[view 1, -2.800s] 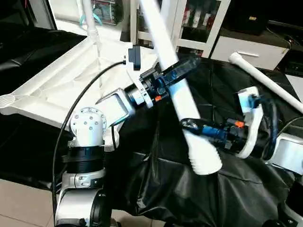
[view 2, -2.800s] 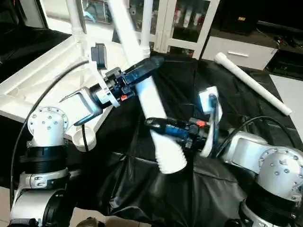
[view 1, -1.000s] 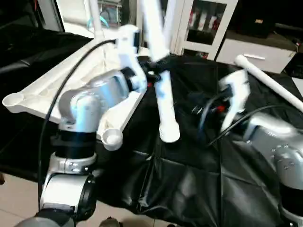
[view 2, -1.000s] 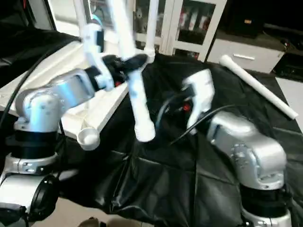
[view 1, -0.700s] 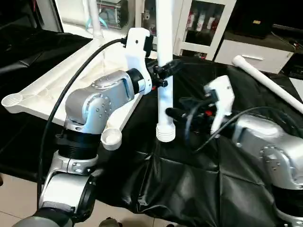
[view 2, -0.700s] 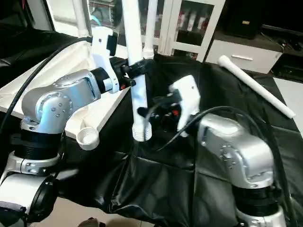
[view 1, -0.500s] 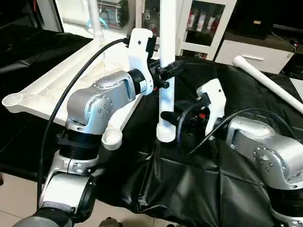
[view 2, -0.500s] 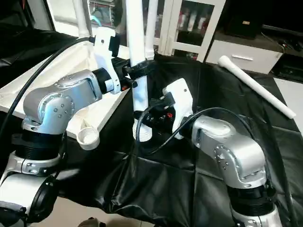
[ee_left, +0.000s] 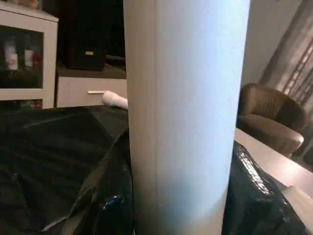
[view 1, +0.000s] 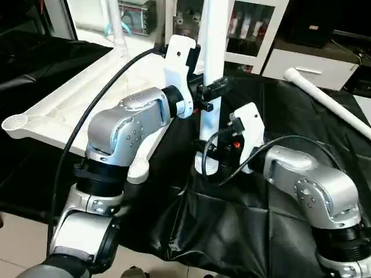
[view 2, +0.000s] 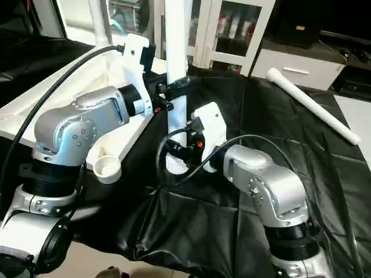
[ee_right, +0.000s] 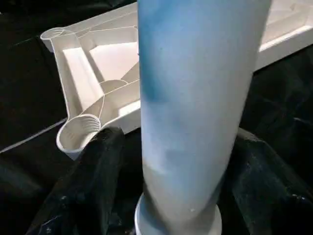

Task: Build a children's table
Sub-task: Pick table leg

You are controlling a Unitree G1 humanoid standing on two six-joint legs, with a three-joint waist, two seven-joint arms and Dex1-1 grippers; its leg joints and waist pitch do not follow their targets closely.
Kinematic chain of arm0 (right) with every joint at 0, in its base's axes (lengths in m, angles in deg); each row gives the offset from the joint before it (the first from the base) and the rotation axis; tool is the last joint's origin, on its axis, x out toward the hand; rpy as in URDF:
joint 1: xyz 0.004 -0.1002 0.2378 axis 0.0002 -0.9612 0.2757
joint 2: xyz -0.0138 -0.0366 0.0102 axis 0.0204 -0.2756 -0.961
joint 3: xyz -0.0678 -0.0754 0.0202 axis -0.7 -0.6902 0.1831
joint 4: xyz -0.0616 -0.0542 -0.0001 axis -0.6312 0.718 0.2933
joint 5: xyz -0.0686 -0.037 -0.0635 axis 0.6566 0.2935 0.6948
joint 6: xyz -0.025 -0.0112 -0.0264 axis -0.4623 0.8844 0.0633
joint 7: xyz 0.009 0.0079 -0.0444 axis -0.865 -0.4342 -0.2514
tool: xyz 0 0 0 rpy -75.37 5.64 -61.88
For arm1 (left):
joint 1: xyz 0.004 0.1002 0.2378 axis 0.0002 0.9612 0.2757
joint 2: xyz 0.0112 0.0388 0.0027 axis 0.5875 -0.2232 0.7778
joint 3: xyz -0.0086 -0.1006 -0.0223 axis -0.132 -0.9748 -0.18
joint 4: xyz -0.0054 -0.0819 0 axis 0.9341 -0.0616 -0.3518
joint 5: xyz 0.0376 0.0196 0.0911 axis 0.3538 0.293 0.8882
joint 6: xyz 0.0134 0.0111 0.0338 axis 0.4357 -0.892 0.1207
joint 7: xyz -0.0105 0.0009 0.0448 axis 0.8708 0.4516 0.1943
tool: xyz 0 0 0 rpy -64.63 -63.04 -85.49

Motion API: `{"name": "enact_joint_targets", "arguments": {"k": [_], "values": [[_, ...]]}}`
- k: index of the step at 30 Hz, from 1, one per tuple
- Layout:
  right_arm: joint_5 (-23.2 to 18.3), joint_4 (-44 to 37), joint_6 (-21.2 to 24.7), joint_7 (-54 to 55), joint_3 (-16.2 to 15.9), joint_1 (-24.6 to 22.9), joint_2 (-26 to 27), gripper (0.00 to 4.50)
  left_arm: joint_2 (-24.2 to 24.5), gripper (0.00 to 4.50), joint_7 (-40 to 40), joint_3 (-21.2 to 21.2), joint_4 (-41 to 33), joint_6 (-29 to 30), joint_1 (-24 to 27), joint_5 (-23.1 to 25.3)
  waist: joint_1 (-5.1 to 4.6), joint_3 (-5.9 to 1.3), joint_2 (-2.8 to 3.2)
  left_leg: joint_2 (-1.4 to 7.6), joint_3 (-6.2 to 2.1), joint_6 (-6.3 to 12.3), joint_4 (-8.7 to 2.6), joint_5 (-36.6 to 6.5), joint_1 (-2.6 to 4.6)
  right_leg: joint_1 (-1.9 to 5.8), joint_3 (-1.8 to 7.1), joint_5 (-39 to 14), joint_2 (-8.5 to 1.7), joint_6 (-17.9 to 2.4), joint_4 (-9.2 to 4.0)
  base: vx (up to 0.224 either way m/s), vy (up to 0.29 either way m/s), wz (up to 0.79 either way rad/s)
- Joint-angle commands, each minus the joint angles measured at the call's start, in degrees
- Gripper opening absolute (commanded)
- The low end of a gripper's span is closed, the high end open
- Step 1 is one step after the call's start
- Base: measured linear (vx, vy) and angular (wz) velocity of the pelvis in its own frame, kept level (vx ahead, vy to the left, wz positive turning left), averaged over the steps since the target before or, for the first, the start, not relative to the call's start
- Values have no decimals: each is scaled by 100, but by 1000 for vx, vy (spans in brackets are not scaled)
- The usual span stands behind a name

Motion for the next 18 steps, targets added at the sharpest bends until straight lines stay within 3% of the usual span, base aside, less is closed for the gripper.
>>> {"name": "enact_joint_targets", "arguments": {"k": [1,3,5,8,9,18], "values": [[-25,33,32,-5,73,99,-18,322,-2,179,-88,82,-85,-48,-135,53,12,-496,-53,69,39,-107,-359,-426,34,359,141,-745,-280,-961,-296,0,0,0],[-29,30,43,-7,54,97,-18,322,8,179,-119,93,-92,-49,-127,76,15,-492,-49,69,41,-104,-359,-428,38,356,140,-729,-278,-964,-297,0,0,0],[-42,20,54,-20,47,85,-20,286,21,179,-157,110,-103,-51,-119,86,17,-494,-46,68,40,-99,-359,-417,38,362,141,-708,-281,-975,-293,0,0,0],[-42,14,60,-39,52,67,-23,284,20,179,-201,115,-113,-50,-115,104,14,-491,-47,67,41,-102,-359,-425,36,362,141,-707,-279,-986,-296,0,0,0],[-39,11,63,-51,53,56,-25,258,30,179,-263,131,-127,-49,-112,110,12,-490,-43,64,41,-101,-359,-443,36,363,142,-729,-279,-982,-300,0,0,0],[-56,-7,102,-114,23,23,-85,191,7,179,-340,142,-150,-45,-129,149,11,-490,-41,67,41,-100,-358,-450,41,364,142,-695,-277,-1010,-295,0,0,0]]}}
